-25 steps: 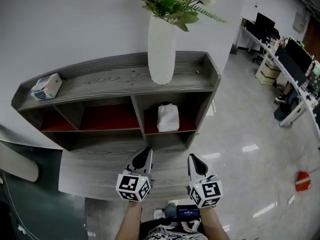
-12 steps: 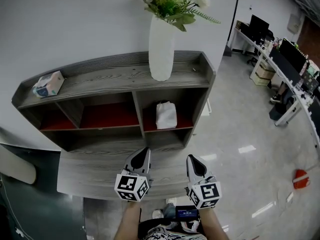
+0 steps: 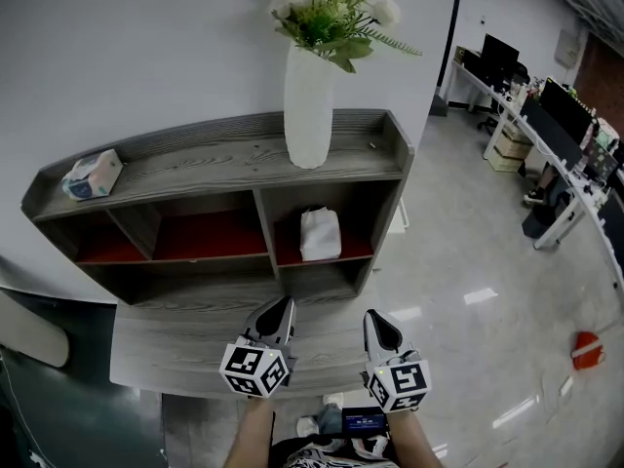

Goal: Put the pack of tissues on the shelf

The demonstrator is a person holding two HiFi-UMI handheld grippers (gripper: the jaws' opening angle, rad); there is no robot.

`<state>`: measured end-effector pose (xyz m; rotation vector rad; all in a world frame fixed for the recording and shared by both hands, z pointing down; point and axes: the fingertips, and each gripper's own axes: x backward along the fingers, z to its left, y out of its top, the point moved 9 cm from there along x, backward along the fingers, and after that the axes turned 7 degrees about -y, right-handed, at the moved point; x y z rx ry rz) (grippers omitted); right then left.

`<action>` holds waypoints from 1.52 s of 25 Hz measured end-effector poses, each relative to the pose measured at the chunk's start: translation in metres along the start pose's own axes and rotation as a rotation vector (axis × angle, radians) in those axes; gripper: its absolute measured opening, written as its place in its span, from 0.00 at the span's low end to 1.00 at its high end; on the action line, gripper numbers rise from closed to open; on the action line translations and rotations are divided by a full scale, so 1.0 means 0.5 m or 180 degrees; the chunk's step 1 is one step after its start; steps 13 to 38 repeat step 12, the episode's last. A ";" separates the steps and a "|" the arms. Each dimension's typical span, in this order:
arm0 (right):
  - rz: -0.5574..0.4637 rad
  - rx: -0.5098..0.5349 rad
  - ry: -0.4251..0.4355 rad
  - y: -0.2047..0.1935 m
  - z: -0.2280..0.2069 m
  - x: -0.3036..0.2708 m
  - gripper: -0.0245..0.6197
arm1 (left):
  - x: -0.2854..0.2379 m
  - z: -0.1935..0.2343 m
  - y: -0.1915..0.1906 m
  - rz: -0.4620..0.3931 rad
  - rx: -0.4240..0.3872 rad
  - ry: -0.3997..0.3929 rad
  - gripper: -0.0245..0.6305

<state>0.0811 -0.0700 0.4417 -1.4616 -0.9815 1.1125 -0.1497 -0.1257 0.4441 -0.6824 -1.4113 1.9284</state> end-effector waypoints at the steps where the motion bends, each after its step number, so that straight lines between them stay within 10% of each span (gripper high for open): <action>1: 0.0011 -0.0004 -0.0003 -0.003 -0.001 0.001 0.05 | 0.000 -0.001 -0.003 0.0008 0.0001 0.0000 0.05; 38: -0.0002 -0.0003 -0.0024 -0.002 -0.012 0.004 0.05 | -0.009 -0.004 -0.002 0.0005 -0.0053 0.0001 0.05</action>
